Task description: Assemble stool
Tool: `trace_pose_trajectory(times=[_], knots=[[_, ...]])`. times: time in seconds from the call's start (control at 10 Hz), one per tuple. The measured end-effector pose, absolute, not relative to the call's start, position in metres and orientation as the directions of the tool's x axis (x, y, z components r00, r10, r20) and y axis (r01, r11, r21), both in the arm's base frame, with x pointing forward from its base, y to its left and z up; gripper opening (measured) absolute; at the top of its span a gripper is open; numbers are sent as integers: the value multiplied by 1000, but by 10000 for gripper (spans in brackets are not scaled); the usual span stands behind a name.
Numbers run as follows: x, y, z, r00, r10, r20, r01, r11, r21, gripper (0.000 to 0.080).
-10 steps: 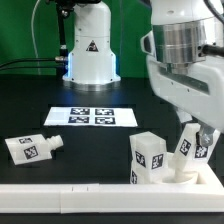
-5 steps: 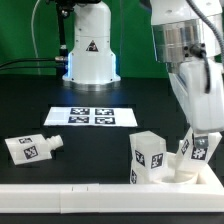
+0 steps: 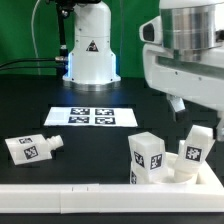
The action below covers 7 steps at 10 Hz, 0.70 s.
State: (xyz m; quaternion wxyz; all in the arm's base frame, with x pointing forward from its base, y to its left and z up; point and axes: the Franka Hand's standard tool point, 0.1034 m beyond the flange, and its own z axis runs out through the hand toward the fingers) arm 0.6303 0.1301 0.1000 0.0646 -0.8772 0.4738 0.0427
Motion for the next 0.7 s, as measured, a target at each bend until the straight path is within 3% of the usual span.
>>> trace_pose_trajectory(times=[0.1,0.4,0.5,0.7], knots=[[631,129,97,544,-828,-136,-839,-539,-74,643],[630,128,96,707,-698,-114,-707,-700,-96,649],[634,131,97,862,-505,-50,-507,-853,-123,649],[634,134,99,976,-216,-4,-215,-968,-131,649]])
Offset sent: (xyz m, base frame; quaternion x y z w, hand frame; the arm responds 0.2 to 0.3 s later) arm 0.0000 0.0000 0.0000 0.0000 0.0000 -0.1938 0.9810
